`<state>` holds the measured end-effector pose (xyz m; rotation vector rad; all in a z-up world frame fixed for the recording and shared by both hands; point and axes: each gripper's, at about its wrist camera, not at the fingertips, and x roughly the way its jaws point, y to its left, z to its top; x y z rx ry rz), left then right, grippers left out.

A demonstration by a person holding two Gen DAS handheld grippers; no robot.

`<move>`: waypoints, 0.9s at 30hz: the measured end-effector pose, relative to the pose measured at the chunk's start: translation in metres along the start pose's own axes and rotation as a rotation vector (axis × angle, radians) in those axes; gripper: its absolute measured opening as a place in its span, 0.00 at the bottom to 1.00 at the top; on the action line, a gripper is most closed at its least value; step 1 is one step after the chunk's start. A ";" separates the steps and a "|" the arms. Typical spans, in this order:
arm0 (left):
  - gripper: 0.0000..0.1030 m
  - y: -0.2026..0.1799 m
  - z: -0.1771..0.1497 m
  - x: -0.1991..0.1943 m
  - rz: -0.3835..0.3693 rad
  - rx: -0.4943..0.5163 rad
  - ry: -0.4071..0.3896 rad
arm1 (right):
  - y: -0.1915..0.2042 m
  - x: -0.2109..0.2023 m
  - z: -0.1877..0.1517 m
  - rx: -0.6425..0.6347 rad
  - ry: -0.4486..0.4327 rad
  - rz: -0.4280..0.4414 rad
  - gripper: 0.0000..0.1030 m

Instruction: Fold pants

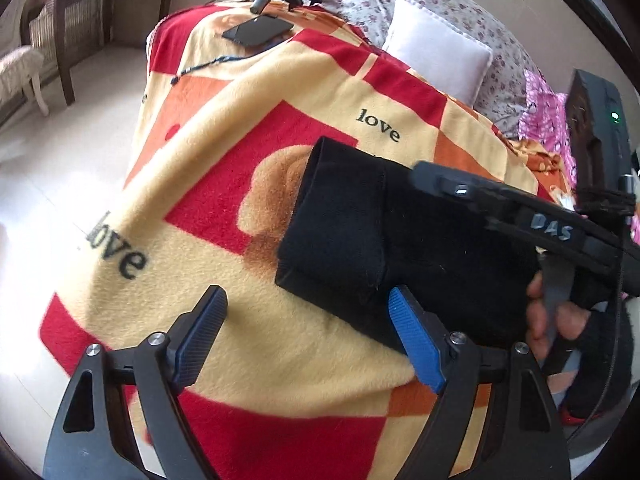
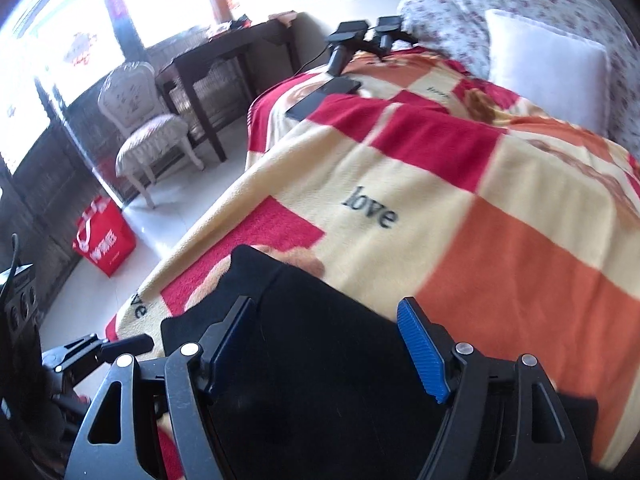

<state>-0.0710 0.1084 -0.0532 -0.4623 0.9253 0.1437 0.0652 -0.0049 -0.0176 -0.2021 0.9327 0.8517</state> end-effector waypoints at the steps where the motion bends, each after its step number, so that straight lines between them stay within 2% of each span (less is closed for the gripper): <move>1: 0.82 0.000 0.001 0.001 -0.004 -0.010 -0.001 | 0.001 0.005 0.001 -0.010 0.012 0.008 0.75; 4: 0.82 0.000 0.004 0.002 -0.029 -0.031 -0.013 | 0.003 0.029 0.007 -0.022 0.063 0.024 0.75; 6: 0.82 0.006 0.005 -0.002 -0.083 -0.069 -0.027 | -0.002 0.040 0.009 -0.010 0.080 0.050 0.75; 10: 0.82 0.010 0.012 -0.010 -0.130 -0.084 -0.067 | -0.012 0.042 0.009 0.029 0.047 0.111 0.77; 12: 0.87 0.009 0.013 -0.011 -0.161 -0.093 -0.071 | -0.016 0.042 0.010 0.044 0.039 0.135 0.77; 13: 0.92 0.008 0.014 -0.010 -0.150 -0.090 -0.069 | -0.020 0.041 0.009 0.058 0.035 0.151 0.77; 14: 0.94 0.006 0.013 -0.005 -0.109 -0.089 -0.057 | -0.022 0.040 0.009 0.068 0.032 0.161 0.77; 15: 0.94 0.005 0.012 -0.001 -0.100 -0.090 -0.043 | -0.022 0.040 0.010 0.072 0.030 0.166 0.77; 16: 0.94 0.005 0.011 0.003 -0.103 -0.095 -0.025 | -0.023 0.039 0.009 0.073 0.026 0.165 0.74; 18: 0.95 0.002 0.009 0.006 -0.082 -0.093 -0.043 | -0.022 0.040 0.009 0.061 0.028 0.164 0.60; 19: 0.95 0.000 0.009 0.009 -0.089 -0.097 -0.034 | -0.019 0.040 0.009 0.053 0.029 0.165 0.47; 20: 0.95 -0.003 0.010 0.011 -0.095 -0.098 -0.037 | -0.016 0.041 0.008 0.034 0.032 0.169 0.40; 21: 0.95 -0.006 0.010 0.012 -0.093 -0.092 -0.045 | -0.012 0.041 0.008 0.022 0.033 0.162 0.38; 22: 0.92 -0.011 0.011 0.015 -0.103 -0.077 -0.043 | -0.010 0.040 0.007 0.010 0.026 0.152 0.37; 23: 0.72 -0.017 0.012 0.017 -0.111 -0.050 -0.045 | -0.010 0.038 0.007 0.015 0.018 0.158 0.33; 24: 0.57 -0.021 0.013 0.016 -0.094 -0.030 -0.052 | -0.013 0.035 0.007 0.029 0.009 0.171 0.31; 25: 0.30 -0.025 0.014 0.014 -0.082 -0.010 -0.062 | -0.016 0.032 0.007 0.046 0.000 0.186 0.26; 26: 0.22 -0.028 0.017 0.010 -0.093 0.003 -0.068 | -0.020 0.028 0.006 0.067 -0.013 0.207 0.23; 27: 0.20 -0.030 0.021 0.004 -0.116 0.002 -0.086 | -0.023 0.021 0.006 0.085 -0.029 0.221 0.21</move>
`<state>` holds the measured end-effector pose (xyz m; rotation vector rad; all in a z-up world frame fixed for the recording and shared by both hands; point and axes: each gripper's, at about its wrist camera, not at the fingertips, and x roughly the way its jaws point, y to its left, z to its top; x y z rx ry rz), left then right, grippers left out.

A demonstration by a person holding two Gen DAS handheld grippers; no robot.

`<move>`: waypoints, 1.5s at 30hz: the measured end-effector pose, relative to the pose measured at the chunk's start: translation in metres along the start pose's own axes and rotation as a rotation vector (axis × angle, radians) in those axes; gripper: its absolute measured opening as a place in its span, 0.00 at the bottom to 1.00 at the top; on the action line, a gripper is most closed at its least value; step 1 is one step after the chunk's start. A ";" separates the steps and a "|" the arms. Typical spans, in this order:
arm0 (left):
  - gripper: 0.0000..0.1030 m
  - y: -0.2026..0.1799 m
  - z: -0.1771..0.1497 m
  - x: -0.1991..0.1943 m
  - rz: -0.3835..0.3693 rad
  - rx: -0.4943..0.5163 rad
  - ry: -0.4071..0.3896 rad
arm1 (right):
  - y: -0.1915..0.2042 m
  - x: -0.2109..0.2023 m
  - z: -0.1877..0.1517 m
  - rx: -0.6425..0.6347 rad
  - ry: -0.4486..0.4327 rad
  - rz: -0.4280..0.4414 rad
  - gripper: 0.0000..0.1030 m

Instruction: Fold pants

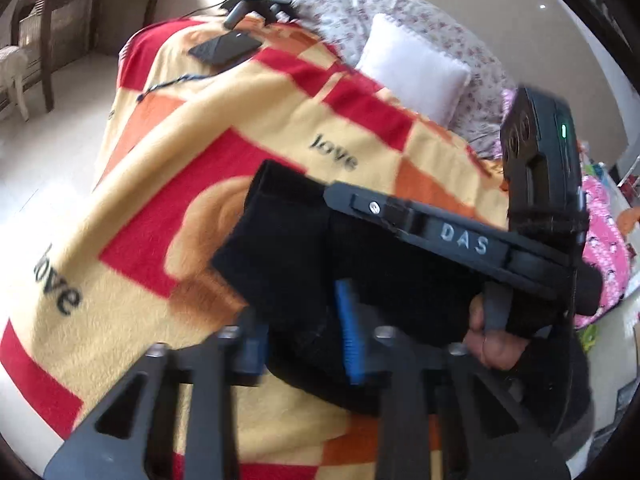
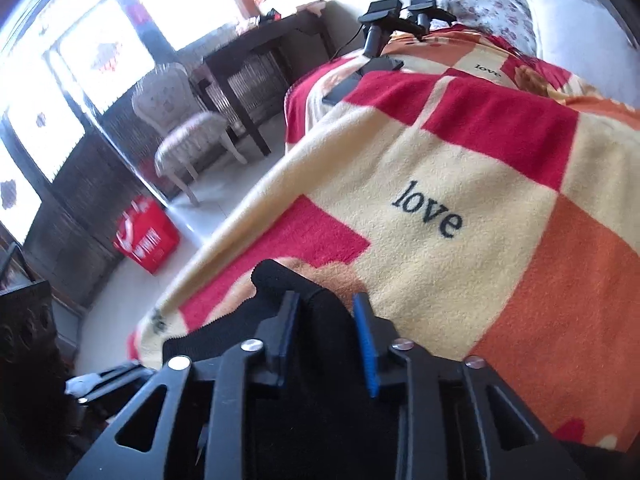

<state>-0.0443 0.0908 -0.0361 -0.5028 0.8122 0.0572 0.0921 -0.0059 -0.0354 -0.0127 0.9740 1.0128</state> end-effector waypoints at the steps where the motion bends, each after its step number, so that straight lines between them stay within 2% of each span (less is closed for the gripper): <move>1: 0.15 -0.003 0.003 -0.007 -0.023 0.008 -0.022 | -0.002 -0.010 -0.001 0.012 -0.019 0.000 0.16; 3: 0.13 -0.022 0.008 -0.026 -0.098 0.076 -0.086 | -0.006 -0.034 -0.002 0.033 -0.065 0.002 0.15; 6: 0.12 -0.058 0.007 -0.041 -0.207 0.191 -0.133 | -0.020 -0.095 -0.011 0.121 -0.192 -0.024 0.21; 7: 0.11 -0.073 0.004 -0.041 -0.256 0.241 -0.130 | -0.025 -0.114 -0.014 0.149 -0.229 -0.029 0.32; 8: 0.11 -0.085 0.000 -0.037 -0.289 0.274 -0.114 | -0.031 -0.130 -0.020 0.180 -0.253 -0.039 0.52; 10: 0.11 -0.103 -0.010 -0.027 -0.326 0.325 -0.079 | -0.040 -0.156 -0.031 0.234 -0.296 -0.066 0.71; 12: 0.11 -0.117 -0.025 -0.009 -0.347 0.368 -0.037 | -0.049 -0.175 -0.045 0.274 -0.322 -0.057 0.71; 14: 0.11 -0.121 -0.037 0.009 -0.358 0.373 0.026 | -0.065 -0.195 -0.067 0.365 -0.375 -0.043 0.75; 17: 0.11 -0.120 -0.048 0.023 -0.333 0.393 0.065 | -0.087 -0.197 -0.084 0.443 -0.389 0.032 0.80; 21: 0.11 -0.119 -0.049 0.019 -0.323 0.413 0.054 | -0.098 -0.175 -0.095 0.498 -0.321 0.063 0.81; 24: 0.11 -0.122 -0.050 0.015 -0.316 0.439 0.050 | -0.088 -0.170 -0.093 0.478 -0.324 0.107 0.81; 28: 0.14 -0.126 -0.058 0.014 -0.305 0.468 0.037 | -0.071 -0.176 -0.091 0.443 -0.348 0.125 0.81; 30: 0.23 -0.124 -0.060 0.011 -0.323 0.473 0.047 | -0.063 -0.180 -0.092 0.423 -0.359 0.127 0.82; 32: 0.49 -0.123 -0.063 0.004 -0.356 0.497 0.050 | -0.060 -0.180 -0.097 0.417 -0.351 0.109 0.84; 34: 0.62 -0.120 -0.067 -0.004 -0.365 0.533 0.044 | -0.059 -0.169 -0.099 0.419 -0.312 0.097 0.84; 36: 0.64 -0.111 -0.069 -0.019 -0.344 0.576 0.023 | -0.059 -0.160 -0.102 0.423 -0.279 0.073 0.84; 38: 0.71 -0.096 -0.065 -0.033 -0.299 0.585 -0.011 | -0.058 -0.149 -0.103 0.415 -0.256 0.059 0.86; 41: 0.76 -0.074 -0.054 -0.043 -0.231 0.555 -0.058 | -0.057 -0.133 -0.104 0.407 -0.230 0.037 0.86; 42: 0.81 -0.066 -0.050 -0.040 -0.194 0.533 -0.063 | -0.056 -0.129 -0.104 0.403 -0.228 0.019 0.86; 43: 0.81 -0.060 -0.047 -0.034 -0.169 0.514 -0.052 | -0.054 -0.126 -0.103 0.389 -0.233 0.008 0.85; 45: 0.81 -0.053 -0.047 -0.015 -0.157 0.470 0.003 | -0.046 -0.119 -0.102 0.350 -0.232 -0.026 0.74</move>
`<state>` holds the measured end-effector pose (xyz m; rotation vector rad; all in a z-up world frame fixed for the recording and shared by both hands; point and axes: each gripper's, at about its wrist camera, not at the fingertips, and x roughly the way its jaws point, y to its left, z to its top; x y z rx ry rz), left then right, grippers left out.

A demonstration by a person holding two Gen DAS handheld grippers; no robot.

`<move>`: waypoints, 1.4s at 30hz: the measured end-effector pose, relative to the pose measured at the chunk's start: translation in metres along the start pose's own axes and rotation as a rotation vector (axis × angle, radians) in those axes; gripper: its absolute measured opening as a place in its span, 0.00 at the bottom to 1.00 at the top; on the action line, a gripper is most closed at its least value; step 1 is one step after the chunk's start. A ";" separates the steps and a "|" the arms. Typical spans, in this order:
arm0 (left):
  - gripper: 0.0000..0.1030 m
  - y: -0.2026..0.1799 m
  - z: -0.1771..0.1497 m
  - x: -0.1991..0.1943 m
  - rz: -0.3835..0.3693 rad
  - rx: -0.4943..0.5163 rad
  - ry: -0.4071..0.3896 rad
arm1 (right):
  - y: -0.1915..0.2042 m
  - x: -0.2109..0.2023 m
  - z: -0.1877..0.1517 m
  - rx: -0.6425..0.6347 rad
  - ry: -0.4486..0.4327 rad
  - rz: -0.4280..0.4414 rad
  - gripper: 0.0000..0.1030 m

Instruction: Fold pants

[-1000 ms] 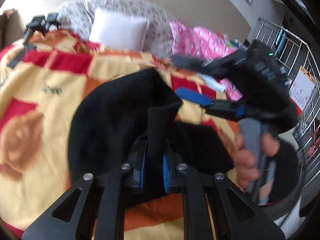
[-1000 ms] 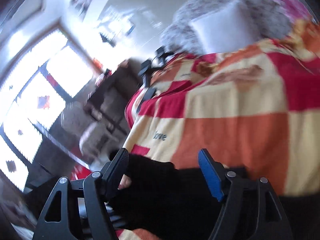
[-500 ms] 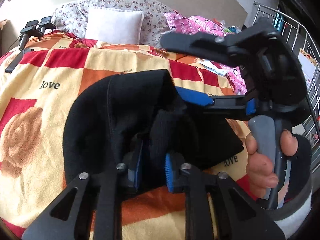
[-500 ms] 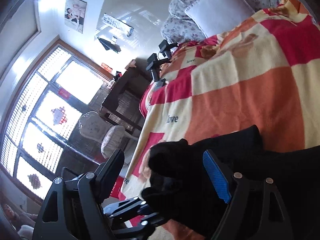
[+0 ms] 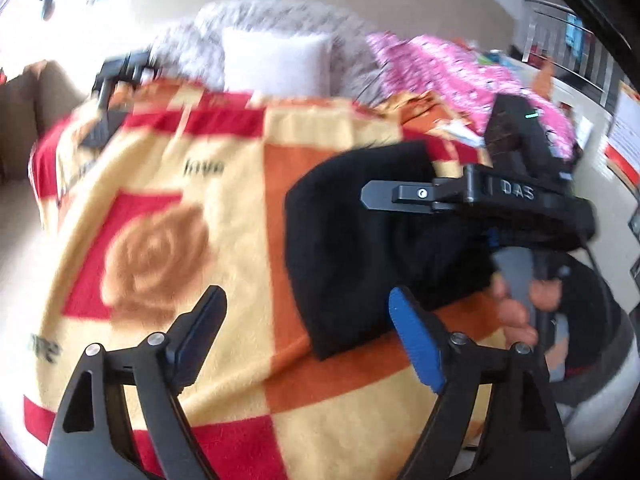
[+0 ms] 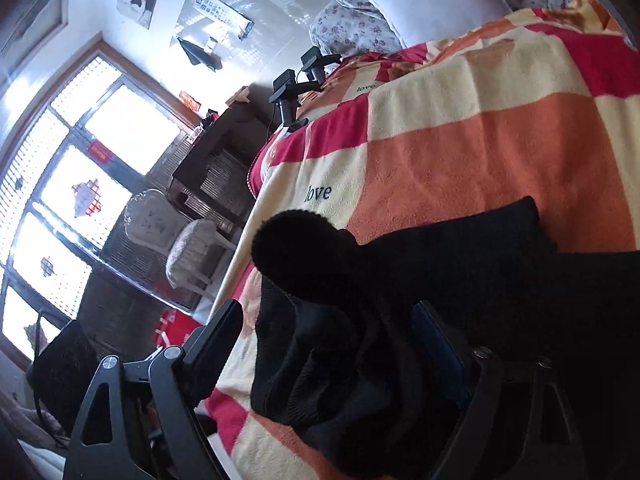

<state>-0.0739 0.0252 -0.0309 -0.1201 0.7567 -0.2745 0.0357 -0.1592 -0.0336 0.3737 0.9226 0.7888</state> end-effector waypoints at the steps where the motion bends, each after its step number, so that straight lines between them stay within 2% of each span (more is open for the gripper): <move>1: 0.81 0.001 -0.004 0.008 -0.015 -0.020 0.027 | 0.003 0.004 -0.002 -0.024 0.011 -0.027 0.53; 2: 0.81 -0.002 -0.007 0.018 -0.042 -0.034 0.062 | 0.004 0.007 -0.004 -0.023 0.024 -0.011 0.27; 4: 0.81 -0.011 -0.009 0.024 -0.069 -0.029 0.087 | 0.006 0.002 -0.005 -0.013 0.020 0.034 0.22; 6: 0.81 -0.029 -0.002 0.013 -0.108 0.007 0.049 | 0.012 -0.014 -0.002 -0.050 -0.002 0.040 0.20; 8: 0.81 -0.046 0.009 0.002 -0.151 0.049 0.004 | 0.015 -0.046 0.004 -0.065 -0.064 0.052 0.19; 11: 0.81 -0.070 0.022 -0.016 -0.192 0.114 -0.054 | 0.010 -0.096 0.008 -0.092 -0.150 0.008 0.19; 14: 0.81 -0.083 0.032 -0.022 -0.213 0.146 -0.073 | -0.014 -0.139 0.002 -0.056 -0.201 -0.095 0.18; 15: 0.81 -0.087 0.036 -0.019 -0.205 0.151 -0.075 | -0.030 -0.150 -0.003 -0.029 -0.205 -0.159 0.18; 16: 0.81 -0.091 0.040 -0.012 -0.185 0.152 -0.068 | -0.043 -0.152 -0.006 -0.006 -0.196 -0.193 0.23; 17: 0.81 -0.094 0.040 -0.007 -0.160 0.149 -0.052 | -0.061 -0.151 -0.011 0.032 -0.172 -0.236 0.33; 19: 0.81 -0.099 0.047 0.012 -0.120 0.143 -0.013 | -0.089 -0.149 -0.019 0.093 -0.115 -0.389 0.55; 20: 0.81 -0.100 0.050 0.019 -0.105 0.146 -0.002 | -0.094 -0.156 -0.023 0.096 -0.116 -0.418 0.52; 23: 0.81 -0.098 0.055 0.036 -0.037 0.147 0.015 | -0.096 -0.200 -0.036 0.137 -0.223 -0.382 0.54; 25: 0.81 -0.097 0.062 0.047 -0.016 0.141 0.027 | -0.084 -0.220 -0.040 0.110 -0.271 -0.345 0.54; 28: 0.81 -0.096 0.070 0.064 0.006 0.118 0.042 | -0.067 -0.210 -0.037 0.034 -0.230 -0.286 0.54; 31: 0.81 -0.099 0.073 0.080 -0.007 0.104 0.080 | -0.059 -0.179 -0.037 0.004 -0.162 -0.307 0.51; 33: 0.81 -0.102 0.073 0.089 -0.012 0.099 0.103 | -0.063 -0.161 -0.043 0.004 -0.116 -0.295 0.42; 34: 0.81 -0.102 0.073 0.093 -0.018 0.093 0.109 | -0.062 -0.150 -0.045 -0.001 -0.091 -0.298 0.29; 35: 0.81 -0.103 0.074 0.095 -0.020 0.092 0.113 | -0.061 -0.142 -0.048 -0.017 -0.077 -0.320 0.20; 38: 0.81 -0.104 0.076 0.096 -0.026 0.085 0.121 | -0.054 -0.146 -0.051 -0.058 -0.070 -0.350 0.10; 42: 0.81 -0.103 0.079 0.076 -0.038 0.082 0.077 | -0.042 -0.173 -0.057 -0.107 -0.085 -0.387 0.04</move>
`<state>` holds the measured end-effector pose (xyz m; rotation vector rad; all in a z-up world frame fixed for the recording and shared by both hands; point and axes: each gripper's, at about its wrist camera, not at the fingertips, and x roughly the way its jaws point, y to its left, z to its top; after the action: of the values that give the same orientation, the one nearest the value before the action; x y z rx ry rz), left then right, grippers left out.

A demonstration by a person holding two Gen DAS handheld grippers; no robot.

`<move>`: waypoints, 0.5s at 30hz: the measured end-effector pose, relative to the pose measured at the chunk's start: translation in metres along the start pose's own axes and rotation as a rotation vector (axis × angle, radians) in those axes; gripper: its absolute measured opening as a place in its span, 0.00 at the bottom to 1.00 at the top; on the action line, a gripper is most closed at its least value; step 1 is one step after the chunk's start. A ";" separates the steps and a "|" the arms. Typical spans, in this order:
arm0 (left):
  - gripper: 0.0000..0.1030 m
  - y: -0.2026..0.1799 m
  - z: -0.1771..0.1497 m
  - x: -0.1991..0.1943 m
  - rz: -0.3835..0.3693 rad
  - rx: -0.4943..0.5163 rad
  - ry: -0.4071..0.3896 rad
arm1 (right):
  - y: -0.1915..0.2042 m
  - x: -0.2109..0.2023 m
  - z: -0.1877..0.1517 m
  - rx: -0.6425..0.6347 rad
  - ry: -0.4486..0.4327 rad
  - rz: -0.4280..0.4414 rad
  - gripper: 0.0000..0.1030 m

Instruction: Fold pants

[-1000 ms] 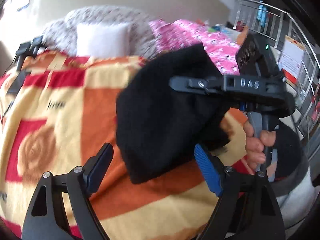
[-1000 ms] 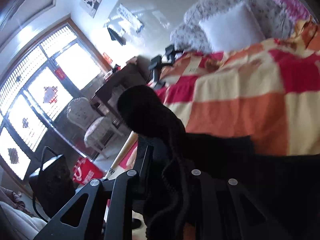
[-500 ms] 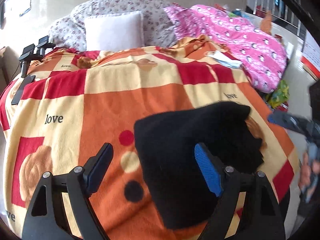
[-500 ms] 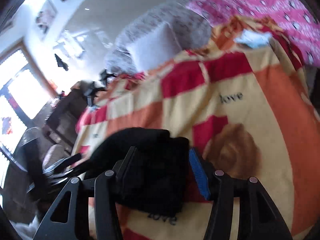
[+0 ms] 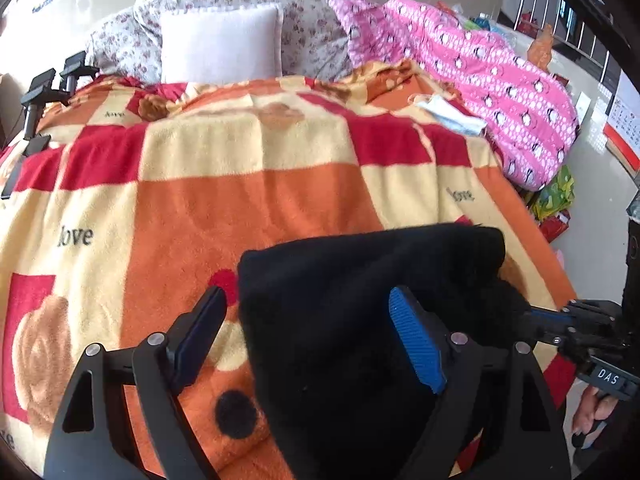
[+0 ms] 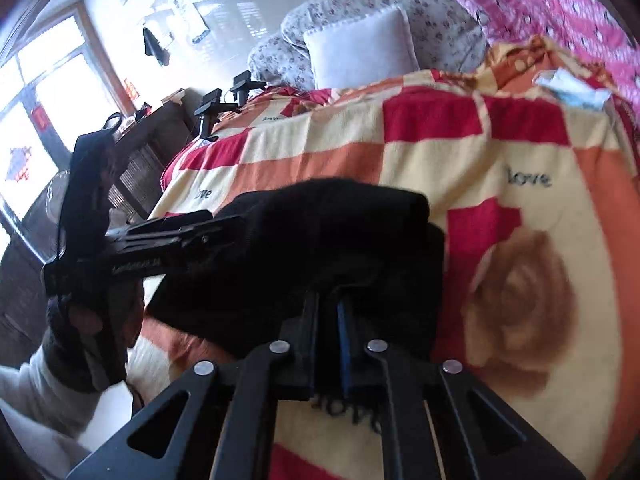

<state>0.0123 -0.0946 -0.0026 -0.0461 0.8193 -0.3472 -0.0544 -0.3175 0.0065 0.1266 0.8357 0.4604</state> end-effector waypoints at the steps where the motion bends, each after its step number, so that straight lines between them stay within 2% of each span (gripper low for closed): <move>1: 0.82 0.000 -0.001 -0.002 0.004 -0.001 -0.007 | -0.001 -0.009 -0.005 -0.006 -0.003 -0.029 0.04; 3: 0.82 -0.001 -0.005 0.004 0.024 0.009 0.008 | -0.009 -0.012 -0.012 0.007 0.000 -0.077 0.03; 6: 0.83 -0.005 -0.012 0.017 0.051 0.026 0.053 | -0.028 0.000 -0.026 0.085 0.048 -0.087 0.04; 7: 0.82 -0.006 -0.012 0.016 0.055 0.025 0.043 | -0.033 -0.005 -0.026 0.115 0.027 -0.083 0.09; 9: 0.82 -0.008 -0.009 0.013 0.065 0.030 0.032 | -0.036 -0.021 -0.018 0.141 -0.033 -0.067 0.09; 10: 0.82 -0.009 -0.008 0.012 0.068 0.033 0.028 | -0.033 -0.029 -0.012 0.142 -0.066 -0.059 0.13; 12: 0.82 -0.014 -0.004 0.013 0.088 0.045 0.022 | -0.023 -0.035 0.001 0.119 -0.100 -0.028 0.27; 13: 0.82 -0.018 -0.002 0.015 0.099 0.053 0.025 | -0.017 -0.034 0.008 0.102 -0.110 -0.004 0.37; 15: 0.82 -0.022 -0.001 0.021 0.107 0.061 0.034 | -0.004 -0.020 0.020 0.066 -0.104 0.041 0.41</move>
<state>0.0185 -0.1220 -0.0137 0.0601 0.8408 -0.2721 -0.0501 -0.3283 0.0329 0.2273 0.7479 0.4612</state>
